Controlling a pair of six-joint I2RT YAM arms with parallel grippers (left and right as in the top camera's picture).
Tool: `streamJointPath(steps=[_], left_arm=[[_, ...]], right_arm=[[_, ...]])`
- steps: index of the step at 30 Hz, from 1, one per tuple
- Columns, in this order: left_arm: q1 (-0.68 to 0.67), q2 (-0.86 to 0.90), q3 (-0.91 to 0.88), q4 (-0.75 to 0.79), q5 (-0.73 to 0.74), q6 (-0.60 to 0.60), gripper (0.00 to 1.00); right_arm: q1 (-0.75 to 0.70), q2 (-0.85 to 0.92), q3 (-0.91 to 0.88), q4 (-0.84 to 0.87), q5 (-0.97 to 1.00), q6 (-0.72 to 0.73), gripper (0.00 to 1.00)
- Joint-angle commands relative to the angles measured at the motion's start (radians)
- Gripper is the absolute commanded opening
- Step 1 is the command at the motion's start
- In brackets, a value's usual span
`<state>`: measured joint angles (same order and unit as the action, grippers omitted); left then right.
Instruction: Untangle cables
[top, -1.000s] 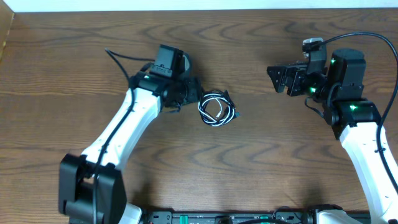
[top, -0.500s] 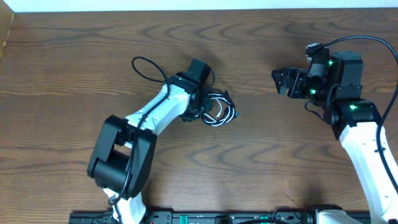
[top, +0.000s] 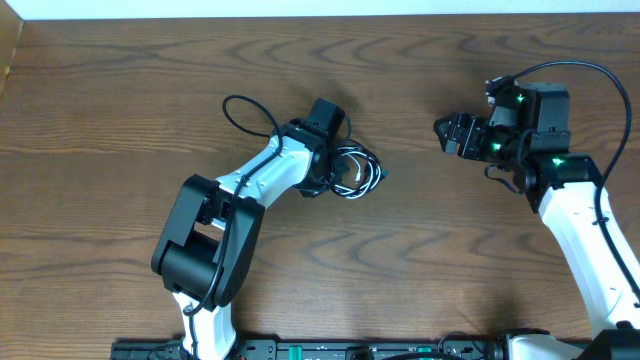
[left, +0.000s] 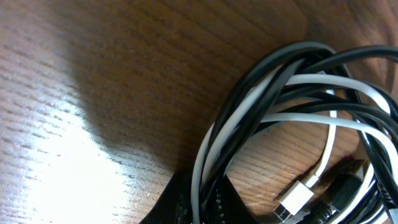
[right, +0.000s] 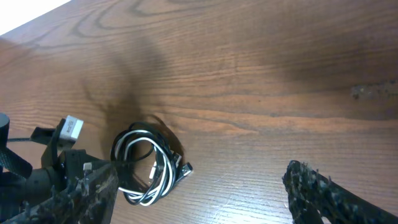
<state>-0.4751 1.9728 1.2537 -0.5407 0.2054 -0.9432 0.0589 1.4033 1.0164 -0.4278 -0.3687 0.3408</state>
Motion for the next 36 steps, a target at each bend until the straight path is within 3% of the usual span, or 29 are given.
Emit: streamJointPath(steps=[1, 11, 16, 20, 31, 36], left_arm=[[0.005, -0.045, 0.016, 0.002, -0.004, 0.124, 0.08], [0.005, -0.331, 0.017, 0.087, 0.04, 0.523, 0.07], [0.005, -0.352, 0.016, 0.086, 0.171, 0.727, 0.08], [0.005, -0.352, 0.016, 0.098, 0.172, 0.807, 0.07], [0.005, -0.352, 0.016, 0.194, 0.168, 0.782, 0.07], [0.01, -0.353, 0.016, 0.234, 0.167, 0.704, 0.07]], right_arm=[[0.034, 0.018, 0.017, 0.001, -0.004, 0.021, 0.82], [0.107, 0.043, 0.017, 0.135, -0.024, 0.021, 0.66], [0.109, 0.043, 0.017, 0.227, -0.101, 0.021, 0.59], [0.128, 0.045, 0.017, 0.229, -0.121, 0.021, 0.56], [0.211, 0.143, 0.017, 0.185, -0.163, 0.003, 0.56], [0.212, 0.224, 0.018, 0.112, -0.018, 0.096, 0.51]])
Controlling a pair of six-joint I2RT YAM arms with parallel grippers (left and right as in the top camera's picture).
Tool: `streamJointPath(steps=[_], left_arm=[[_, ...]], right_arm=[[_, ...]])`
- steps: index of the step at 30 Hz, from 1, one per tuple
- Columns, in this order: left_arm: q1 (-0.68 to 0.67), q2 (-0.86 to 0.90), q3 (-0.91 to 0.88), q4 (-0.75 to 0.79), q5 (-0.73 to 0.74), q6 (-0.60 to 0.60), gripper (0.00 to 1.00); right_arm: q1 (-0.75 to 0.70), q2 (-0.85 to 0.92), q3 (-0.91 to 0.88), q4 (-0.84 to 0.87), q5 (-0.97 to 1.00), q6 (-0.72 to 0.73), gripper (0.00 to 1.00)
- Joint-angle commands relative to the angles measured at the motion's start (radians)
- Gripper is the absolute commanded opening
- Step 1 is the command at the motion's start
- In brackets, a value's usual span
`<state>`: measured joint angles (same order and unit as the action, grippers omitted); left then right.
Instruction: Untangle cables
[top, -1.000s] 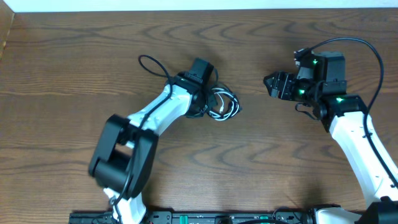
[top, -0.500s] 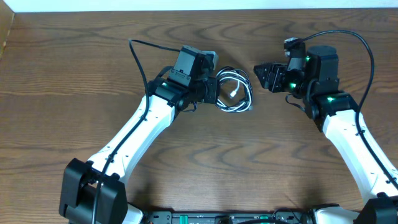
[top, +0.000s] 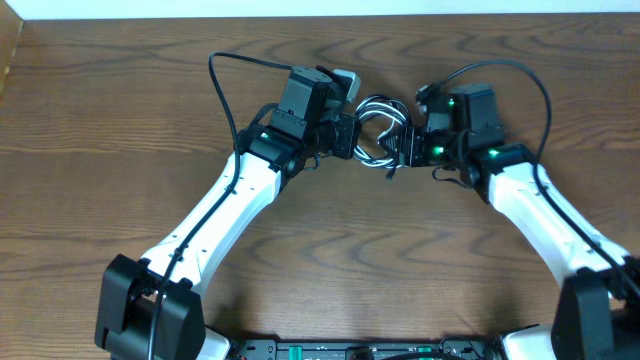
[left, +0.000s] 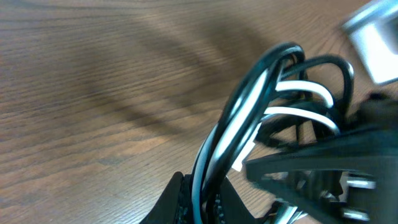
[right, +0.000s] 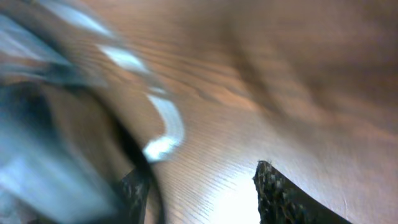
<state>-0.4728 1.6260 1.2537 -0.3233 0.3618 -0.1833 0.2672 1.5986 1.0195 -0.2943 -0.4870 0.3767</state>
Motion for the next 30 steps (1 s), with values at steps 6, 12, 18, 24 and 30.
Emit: streamJointPath(steps=[6, 12, 18, 24, 30], left_arm=[[0.076, -0.032, 0.016, 0.019, 0.011, -0.156, 0.07], [0.116, -0.101, 0.016, 0.01, -0.055, -0.181, 0.07], [0.118, -0.152, 0.016, -0.007, -0.056, -0.177, 0.08], [0.095, -0.101, 0.011, -0.087, -0.03, -0.165, 0.08], [0.09, -0.025, 0.011, -0.072, -0.029, -0.143, 0.08]], right_arm=[[-0.008, 0.104, 0.014, -0.156, 0.436, 0.23, 0.51], [-0.015, 0.143, 0.014, -0.214, 0.507, 0.237, 0.52], [-0.015, 0.156, 0.014, -0.203, 0.459, 0.152, 0.48], [-0.006, 0.156, 0.014, -0.181, 0.29, -0.135, 0.34], [-0.005, 0.156, 0.014, -0.197, 0.008, -0.421, 0.34]])
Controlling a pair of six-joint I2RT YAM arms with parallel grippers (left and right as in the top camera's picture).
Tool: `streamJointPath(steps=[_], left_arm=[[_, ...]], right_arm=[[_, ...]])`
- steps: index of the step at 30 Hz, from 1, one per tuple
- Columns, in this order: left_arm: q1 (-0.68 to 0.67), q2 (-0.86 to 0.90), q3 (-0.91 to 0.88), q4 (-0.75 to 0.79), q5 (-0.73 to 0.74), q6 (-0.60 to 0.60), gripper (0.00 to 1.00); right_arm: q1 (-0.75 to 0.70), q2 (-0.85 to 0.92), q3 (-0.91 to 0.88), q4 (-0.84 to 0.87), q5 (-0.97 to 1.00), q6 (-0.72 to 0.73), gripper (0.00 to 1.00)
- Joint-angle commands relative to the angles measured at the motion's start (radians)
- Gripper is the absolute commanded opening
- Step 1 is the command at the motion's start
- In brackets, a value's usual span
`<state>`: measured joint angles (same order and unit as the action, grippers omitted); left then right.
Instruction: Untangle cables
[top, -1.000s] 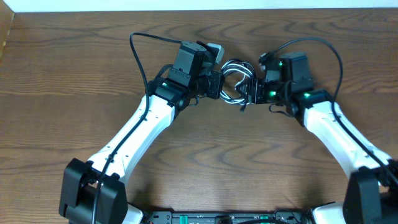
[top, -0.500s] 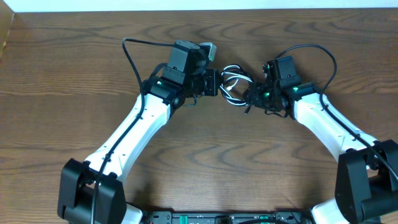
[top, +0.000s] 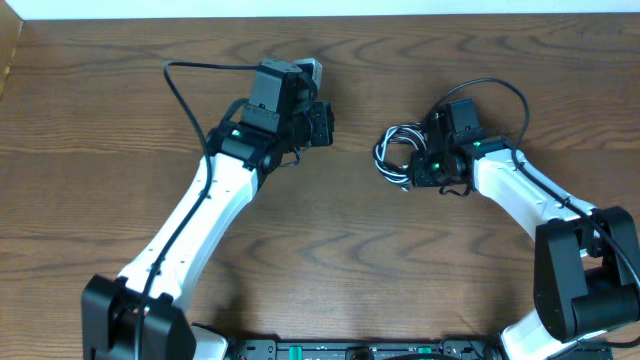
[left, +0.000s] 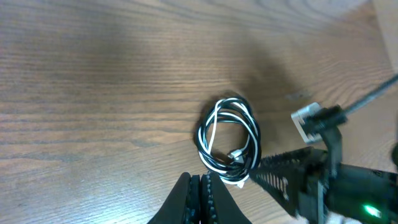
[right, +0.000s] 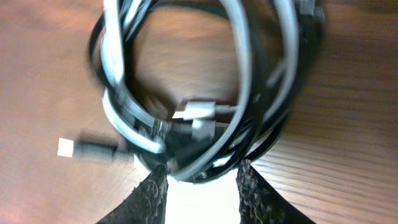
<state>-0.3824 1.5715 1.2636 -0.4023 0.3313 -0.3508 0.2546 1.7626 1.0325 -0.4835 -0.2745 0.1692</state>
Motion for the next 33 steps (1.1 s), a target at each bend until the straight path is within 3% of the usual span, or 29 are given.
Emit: streamJointPath(steps=[1, 4, 9, 17, 27, 33], left_arm=[[-0.001, 0.041, 0.002, 0.015, 0.001, 0.043, 0.07], [-0.001, 0.065, 0.002, 0.028, 0.001, 0.043, 0.07], [-0.015, 0.126, 0.002, 0.051, 0.001, 0.005, 0.16], [-0.119, 0.229, 0.002, 0.135, 0.001, -0.034, 0.16], [-0.293, 0.391, 0.002, 0.339, -0.003, -0.127, 0.17], [-0.317, 0.457, 0.002, 0.389, -0.008, -0.178, 0.25]], right_arm=[[0.007, -0.008, 0.002, -0.012, -0.277, -0.262, 0.35], [0.007, -0.009, 0.002, -0.031, -0.337, -0.302, 0.36], [-0.063, -0.038, 0.043, -0.021, -0.251, -0.099, 0.4], [-0.157, -0.061, 0.132, 0.114, -0.079, 0.094, 0.42], [-0.157, 0.021, 0.132, 0.144, 0.029, 0.076, 0.44], [-0.157, 0.056, 0.132, 0.15, 0.029, 0.062, 0.44]])
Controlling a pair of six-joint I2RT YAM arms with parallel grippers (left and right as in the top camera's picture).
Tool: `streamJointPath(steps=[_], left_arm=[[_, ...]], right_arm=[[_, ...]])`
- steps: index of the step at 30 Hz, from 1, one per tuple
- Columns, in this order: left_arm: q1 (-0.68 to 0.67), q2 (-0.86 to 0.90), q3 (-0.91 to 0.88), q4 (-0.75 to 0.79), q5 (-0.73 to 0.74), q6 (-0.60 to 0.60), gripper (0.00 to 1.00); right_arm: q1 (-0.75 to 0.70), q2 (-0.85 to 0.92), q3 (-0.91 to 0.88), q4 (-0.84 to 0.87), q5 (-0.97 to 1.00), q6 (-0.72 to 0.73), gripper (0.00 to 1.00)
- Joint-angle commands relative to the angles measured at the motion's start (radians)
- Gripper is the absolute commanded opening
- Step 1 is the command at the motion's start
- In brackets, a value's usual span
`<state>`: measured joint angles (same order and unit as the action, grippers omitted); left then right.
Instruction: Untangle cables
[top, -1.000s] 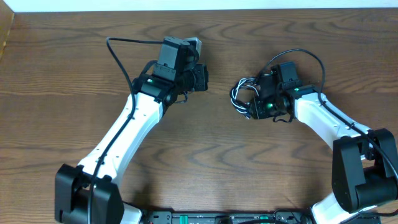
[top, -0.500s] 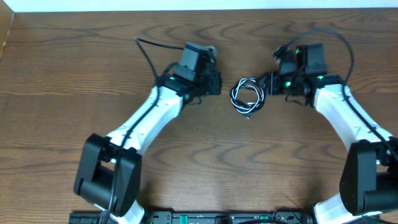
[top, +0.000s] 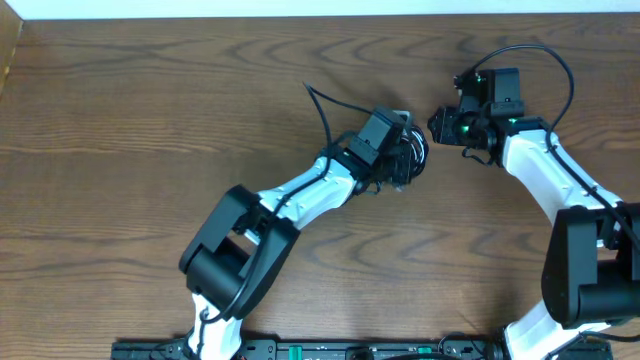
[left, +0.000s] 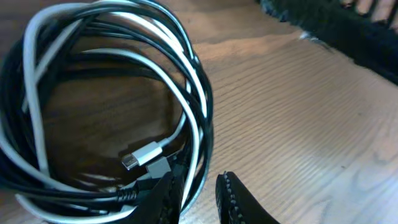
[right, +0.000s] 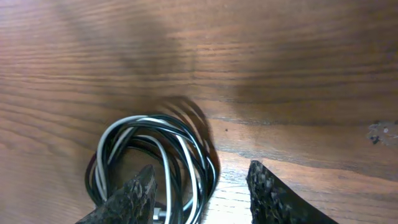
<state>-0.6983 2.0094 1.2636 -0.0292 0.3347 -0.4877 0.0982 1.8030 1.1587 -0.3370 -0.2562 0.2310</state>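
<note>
A coil of black and white cables (top: 416, 152) lies on the table right of centre. My left gripper (top: 398, 168) is at its near-left side. In the left wrist view the coil (left: 193, 93) fills the frame, a white plug (left: 140, 155) inside it. The left gripper (left: 198, 186) is open by a narrow gap, with strands of the coil's rim between its fingers. My right gripper (top: 441, 127) hangs open just right of the coil. Its wrist view shows the coil (right: 163, 155) under the left finger, the gripper (right: 202, 186) wide open and holding nothing.
The brown wooden table (top: 120, 150) ends at a white strip along the back. The left arm's own black lead (top: 322, 102) arches over the table behind its wrist. The right arm's lead (top: 545, 60) loops above its wrist.
The left gripper, shut and empty at the table's back middle, now stands open at the coil with strands between its fingers. The right gripper has left the coil and sits open to its right.
First the left gripper was shut on the coil at mid-table, the right one open far off. Then both met at the coil farther back. After that the coil lay at the right gripper and the left was away. Now the left straddles it.
</note>
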Motion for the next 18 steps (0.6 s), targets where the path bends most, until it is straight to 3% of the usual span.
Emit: streamJointPath(steps=[1, 11, 18], left_arm=[[-0.005, 0.027, 0.002, 0.02, -0.014, -0.046, 0.27], [-0.063, 0.089, 0.002, 0.114, -0.061, 0.007, 0.36], [-0.095, 0.089, 0.001, 0.084, -0.271, 0.008, 0.37]], right_arm=[[0.0, 0.016, 0.006, 0.003, 0.011, -0.001, 0.44], [0.0, 0.016, 0.006, -0.011, 0.012, -0.008, 0.46], [-0.001, 0.016, 0.006, -0.015, 0.016, -0.008, 0.47]])
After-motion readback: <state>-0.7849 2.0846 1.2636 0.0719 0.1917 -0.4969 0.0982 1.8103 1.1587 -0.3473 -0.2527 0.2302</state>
